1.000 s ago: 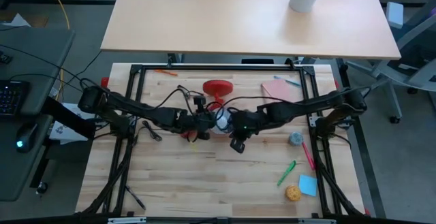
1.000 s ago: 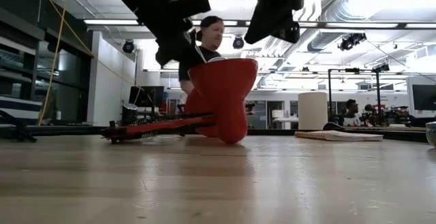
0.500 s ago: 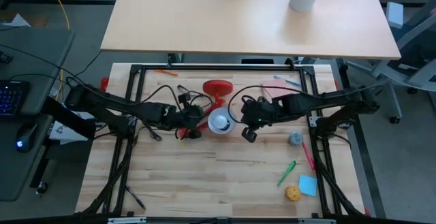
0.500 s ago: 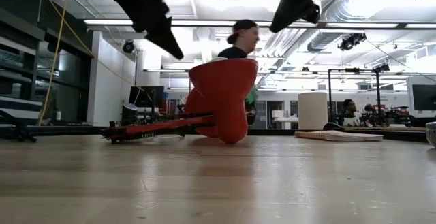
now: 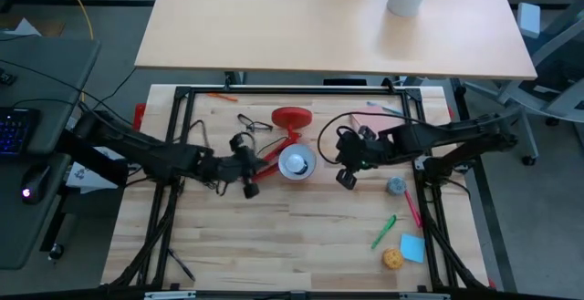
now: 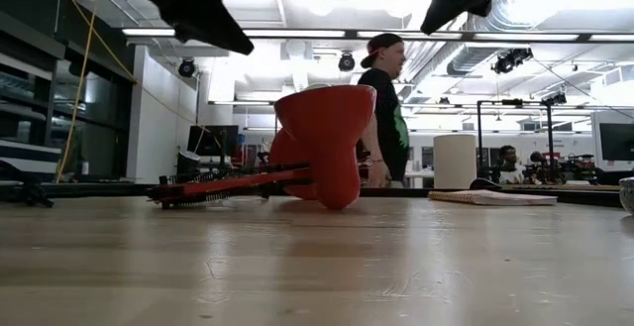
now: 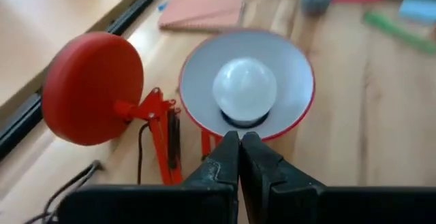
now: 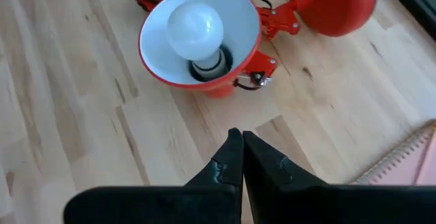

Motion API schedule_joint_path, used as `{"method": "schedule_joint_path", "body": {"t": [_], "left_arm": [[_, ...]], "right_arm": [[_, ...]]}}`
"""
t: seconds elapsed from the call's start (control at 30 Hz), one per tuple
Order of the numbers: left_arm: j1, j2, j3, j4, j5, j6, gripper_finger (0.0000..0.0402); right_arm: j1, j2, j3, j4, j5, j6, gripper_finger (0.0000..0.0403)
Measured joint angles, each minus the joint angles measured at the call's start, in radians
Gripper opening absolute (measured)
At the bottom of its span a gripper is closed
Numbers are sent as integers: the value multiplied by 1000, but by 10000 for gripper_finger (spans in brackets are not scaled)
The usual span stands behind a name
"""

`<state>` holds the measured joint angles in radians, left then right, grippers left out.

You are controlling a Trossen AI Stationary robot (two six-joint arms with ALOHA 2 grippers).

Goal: Screw lightbulb
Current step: Remove the lightbulb from the lamp

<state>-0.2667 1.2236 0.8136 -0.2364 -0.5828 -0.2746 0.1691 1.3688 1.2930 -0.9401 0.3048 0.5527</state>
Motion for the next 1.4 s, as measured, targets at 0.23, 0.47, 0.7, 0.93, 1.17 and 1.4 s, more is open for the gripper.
{"method": "schedule_joint_path", "body": {"t": [0.23,0.47,0.7,0.93,1.17,1.4], "left_arm": [[-8,-164,-105,74,6,-1,0],[-8,-223,-113,34,-4,77,0],[-7,-260,-113,18,-5,120,10],[47,-297,-132,5,167,164,28],[221,-404,-244,181,353,221,3],[330,-519,-330,315,397,132,1]], "right_arm": [[0,-19,0,-14,22,8,0],[-54,-21,0,-20,25,19,0],[-88,-21,0,-21,24,16,0],[-97,-21,0,-51,25,55,0],[-104,-52,0,-86,45,84,0],[-124,-143,0,-153,113,80,0]]}}
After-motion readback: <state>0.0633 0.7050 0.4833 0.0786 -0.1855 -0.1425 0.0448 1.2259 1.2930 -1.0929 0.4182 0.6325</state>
